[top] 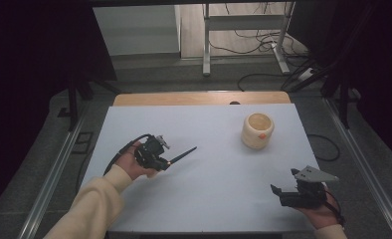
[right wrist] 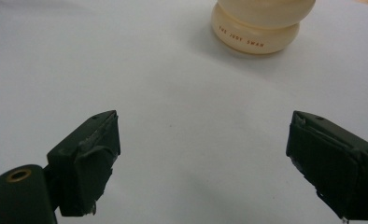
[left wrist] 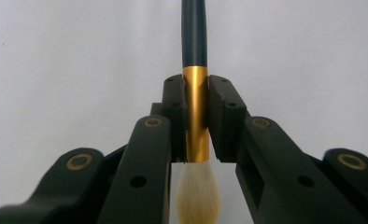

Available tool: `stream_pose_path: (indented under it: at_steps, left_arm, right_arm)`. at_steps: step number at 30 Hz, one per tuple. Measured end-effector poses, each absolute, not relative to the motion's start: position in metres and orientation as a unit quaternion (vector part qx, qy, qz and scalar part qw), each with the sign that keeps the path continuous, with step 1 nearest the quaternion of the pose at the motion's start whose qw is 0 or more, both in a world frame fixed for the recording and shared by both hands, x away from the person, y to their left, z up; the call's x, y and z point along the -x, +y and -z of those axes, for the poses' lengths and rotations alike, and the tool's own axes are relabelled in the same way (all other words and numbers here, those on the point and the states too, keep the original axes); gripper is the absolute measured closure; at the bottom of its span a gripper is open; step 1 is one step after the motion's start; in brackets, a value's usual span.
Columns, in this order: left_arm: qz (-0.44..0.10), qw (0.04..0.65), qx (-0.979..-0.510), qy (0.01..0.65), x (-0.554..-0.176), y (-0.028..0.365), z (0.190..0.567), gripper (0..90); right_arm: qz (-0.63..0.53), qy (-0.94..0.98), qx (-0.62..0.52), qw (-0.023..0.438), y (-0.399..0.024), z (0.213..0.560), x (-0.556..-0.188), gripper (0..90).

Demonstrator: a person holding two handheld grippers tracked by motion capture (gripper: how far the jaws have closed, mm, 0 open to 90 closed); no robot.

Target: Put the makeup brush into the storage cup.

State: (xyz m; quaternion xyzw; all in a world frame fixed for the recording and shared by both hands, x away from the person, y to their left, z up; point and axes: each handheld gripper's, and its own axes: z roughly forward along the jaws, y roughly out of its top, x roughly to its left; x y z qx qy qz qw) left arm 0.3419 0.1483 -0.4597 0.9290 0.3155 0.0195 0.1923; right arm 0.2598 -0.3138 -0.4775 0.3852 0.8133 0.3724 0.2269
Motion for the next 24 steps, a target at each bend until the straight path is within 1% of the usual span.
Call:
stream_pose_path:
  at_steps: [24]
  left_arm:
    - [-0.011, 0.204, -0.933, 0.298, -0.341, 0.133, 0.456, 78.7]
  right_arm:
    - [-0.369, 0.816, -0.383, 0.228, -0.313, 0.478, -0.26, 10.7]
